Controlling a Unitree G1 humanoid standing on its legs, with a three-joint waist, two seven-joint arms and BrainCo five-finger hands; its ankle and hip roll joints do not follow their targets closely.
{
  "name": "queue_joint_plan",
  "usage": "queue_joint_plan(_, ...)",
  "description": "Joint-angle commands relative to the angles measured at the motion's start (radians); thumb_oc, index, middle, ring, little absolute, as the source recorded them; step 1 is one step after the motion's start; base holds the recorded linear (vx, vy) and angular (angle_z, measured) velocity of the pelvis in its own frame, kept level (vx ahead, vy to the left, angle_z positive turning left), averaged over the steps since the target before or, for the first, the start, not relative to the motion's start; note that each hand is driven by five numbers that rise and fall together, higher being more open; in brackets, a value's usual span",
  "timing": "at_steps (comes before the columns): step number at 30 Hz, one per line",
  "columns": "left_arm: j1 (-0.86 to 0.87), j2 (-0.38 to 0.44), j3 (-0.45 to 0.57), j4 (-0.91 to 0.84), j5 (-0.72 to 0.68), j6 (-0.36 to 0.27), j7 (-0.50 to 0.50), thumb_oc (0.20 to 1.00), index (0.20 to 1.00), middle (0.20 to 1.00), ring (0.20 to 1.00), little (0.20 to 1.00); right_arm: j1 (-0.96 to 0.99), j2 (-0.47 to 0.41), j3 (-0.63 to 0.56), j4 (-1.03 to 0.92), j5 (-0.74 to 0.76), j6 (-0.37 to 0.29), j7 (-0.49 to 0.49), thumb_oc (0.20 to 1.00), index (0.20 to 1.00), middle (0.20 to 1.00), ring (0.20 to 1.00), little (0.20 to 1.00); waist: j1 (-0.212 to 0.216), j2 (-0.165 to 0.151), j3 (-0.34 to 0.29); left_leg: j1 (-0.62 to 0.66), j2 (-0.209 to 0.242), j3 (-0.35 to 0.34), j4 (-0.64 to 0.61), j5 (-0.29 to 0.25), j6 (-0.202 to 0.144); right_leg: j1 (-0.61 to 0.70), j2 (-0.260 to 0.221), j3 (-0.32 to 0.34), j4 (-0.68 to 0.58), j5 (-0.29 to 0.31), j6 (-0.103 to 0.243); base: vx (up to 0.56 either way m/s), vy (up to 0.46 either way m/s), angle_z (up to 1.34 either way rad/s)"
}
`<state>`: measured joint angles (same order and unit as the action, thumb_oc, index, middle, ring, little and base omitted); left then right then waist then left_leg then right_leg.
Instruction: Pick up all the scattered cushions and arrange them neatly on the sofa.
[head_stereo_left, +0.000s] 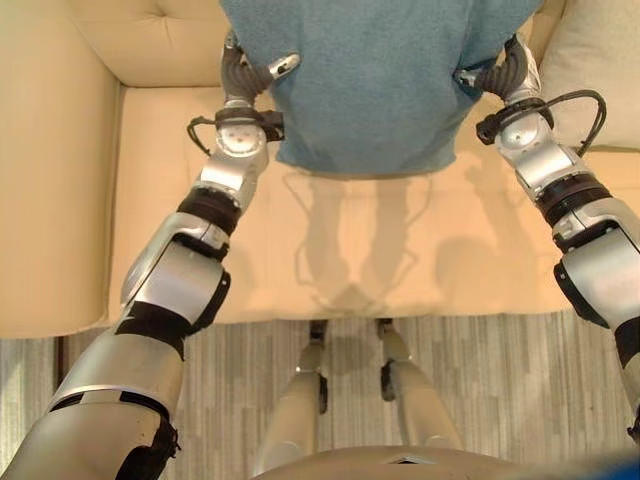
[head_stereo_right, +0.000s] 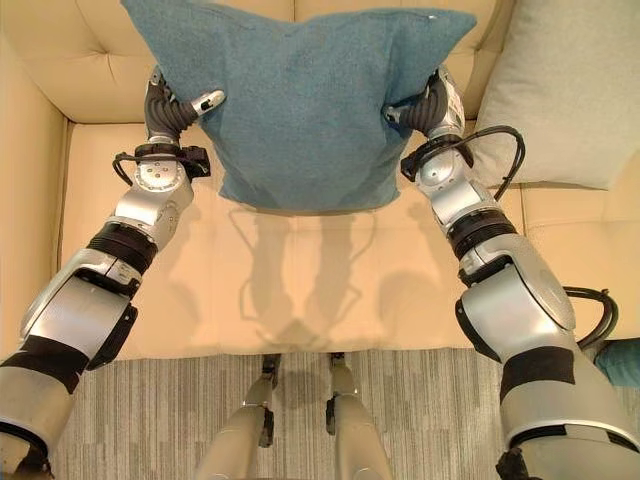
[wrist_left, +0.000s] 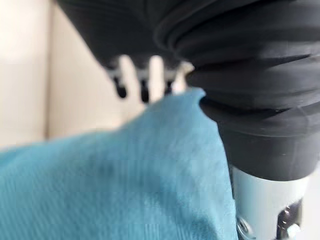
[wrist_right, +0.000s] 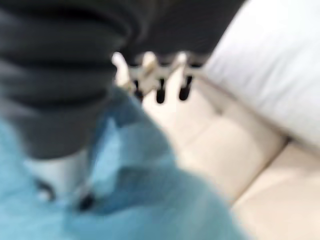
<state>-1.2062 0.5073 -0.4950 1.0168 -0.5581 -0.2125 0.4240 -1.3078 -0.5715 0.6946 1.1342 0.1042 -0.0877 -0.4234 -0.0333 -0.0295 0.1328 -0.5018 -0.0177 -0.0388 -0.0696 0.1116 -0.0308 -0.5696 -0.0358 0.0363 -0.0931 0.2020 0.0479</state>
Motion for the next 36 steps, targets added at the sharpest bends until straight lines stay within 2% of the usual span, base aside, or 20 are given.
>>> queue_joint_plan(1,-0.123,0.081,-0.034,0.034,0.038,-0.058,0.022,1.0,1.0,1.0,1.0,1.0,-0.101,-0.051,0.011,0.03,-0.031,-0.002,-0.044,1.0,1.0,1.0,1.0,1.0,0.022,0.028,0.0,0.021,-0.009,0.013,-0.018,0.036,-0.095,0.044,-0.021,0.007,0.006,-0.015,0.14,0.0,0.0,0.0)
queue_joint_plan(6,-0.071,0.159,0.003,0.012,0.017,-0.063,0.002,1.0,1.0,1.0,1.0,1.0,-0.077,-0.125,-0.026,0.005,0.049,-0.007,-0.017,1.0,1.0,1.0,1.0,1.0,0.025,0.028,-0.009,0.05,-0.008,0.014,-0.018,0.032,-0.096,0.072,-0.022,-0.002,0.006,-0.02,0.141,0.0,-0.001,0.01)
queue_joint_plan(10,0.096,0.183,0.079,-0.169,0.01,-0.077,-0.015,1.0,1.0,1.0,1.0,1.0,0.072,-0.166,-0.119,-0.137,0.093,-0.019,0.007,1.0,1.0,1.0,1.0,1.0,0.029,0.026,-0.013,0.114,-0.005,0.016,-0.018,0.014,-0.096,0.13,-0.021,-0.008,0.006,-0.038,0.141,0.04,-0.01,-0.01)
queue_joint_plan(11,0.235,0.174,0.135,-0.297,0.025,-0.083,-0.033,1.0,1.0,1.0,1.0,1.0,0.207,-0.182,-0.19,-0.247,0.089,-0.027,0.029,1.0,1.0,1.0,1.0,1.0,0.028,0.025,-0.019,0.158,-0.002,0.018,-0.018,0.0,-0.096,0.17,-0.022,-0.011,0.006,-0.052,0.138,0.07,-0.017,-0.03)
queue_joint_plan(16,0.637,0.098,0.286,-0.566,0.048,-0.085,-0.093,1.0,1.0,1.0,1.0,1.0,0.619,-0.176,-0.385,-0.479,0.08,-0.045,0.134,1.0,1.0,1.0,1.0,1.0,0.022,0.018,-0.047,0.255,0.002,0.022,-0.018,-0.026,-0.095,0.265,-0.021,-0.028,0.006,-0.08,0.133,0.08,-0.034,0.07)
queue_joint_plan(18,0.759,0.063,0.32,-0.605,0.066,-0.076,-0.117,1.0,1.0,1.0,1.0,1.0,0.756,-0.131,-0.461,-0.511,0.083,-0.054,0.163,1.0,1.0,1.0,1.0,1.0,0.02,0.019,-0.063,0.284,0.005,0.024,-0.018,-0.029,-0.094,0.296,-0.018,-0.034,0.006,-0.09,0.133,0.07,-0.037,0.08)
queue_joint_plan(20,0.956,0.02,0.372,-0.619,0.122,-0.043,-0.186,1.0,1.0,1.0,1.0,1.0,0.997,-0.074,-0.572,-0.553,0.052,-0.054,0.222,1.0,1.0,1.0,1.0,1.0,0.011,0.02,-0.081,0.336,0.014,0.026,-0.018,-0.029,-0.096,0.355,-0.016,-0.051,0.006,-0.106,0.126,0.05,-0.069,0.04)
queue_joint_plan(22,1.075,-0.009,0.383,-0.564,0.163,-0.01,-0.243,1.0,1.0,1.0,1.0,1.0,1.119,-0.028,-0.606,-0.512,0.03,-0.047,0.255,1.0,1.0,1.0,1.0,1.0,0.004,0.02,-0.096,0.368,0.019,0.03,-0.018,-0.028,-0.096,0.389,-0.011,-0.057,0.006,-0.112,0.12,0.0,-0.055,0.0)
queue_joint_plan(26,1.175,-0.046,0.36,-0.419,0.252,0.031,-0.285,1.0,1.0,1.0,1.0,1.0,1.219,0.033,-0.595,-0.394,0.0,-0.04,0.281,1.0,1.0,1.0,1.0,1.0,-0.004,0.023,-0.107,0.407,0.026,0.035,-0.018,-0.025,-0.095,0.435,-0.009,-0.056,0.006,-0.113,0.115,-0.04,-0.028,-0.03)
queue_joint_plan(33,1.181,-0.174,0.374,0.053,0.362,0.112,-0.302,1.0,1.0,1.0,1.0,1.0,1.25,0.13,-0.546,-0.079,-0.068,-0.008,0.285,1.0,1.0,1.0,1.0,1.0,-0.01,0.025,-0.126,0.449,0.033,0.041,-0.018,-0.02,-0.096,0.49,-0.004,-0.06,0.006,-0.121,0.101,-0.05,-0.015,-0.02)
queue_joint_plan(36,1.179,-0.193,0.382,0.154,0.399,0.126,-0.3,1.0,1.0,1.0,1.0,1.0,1.254,0.15,-0.544,0.023,-0.08,0.003,0.284,1.0,1.0,1.0,1.0,1.0,-0.013,0.024,-0.131,0.47,0.037,0.04,-0.018,-0.024,-0.095,0.519,-0.002,-0.066,0.006,-0.126,0.091,-0.02,-0.034,0.03)
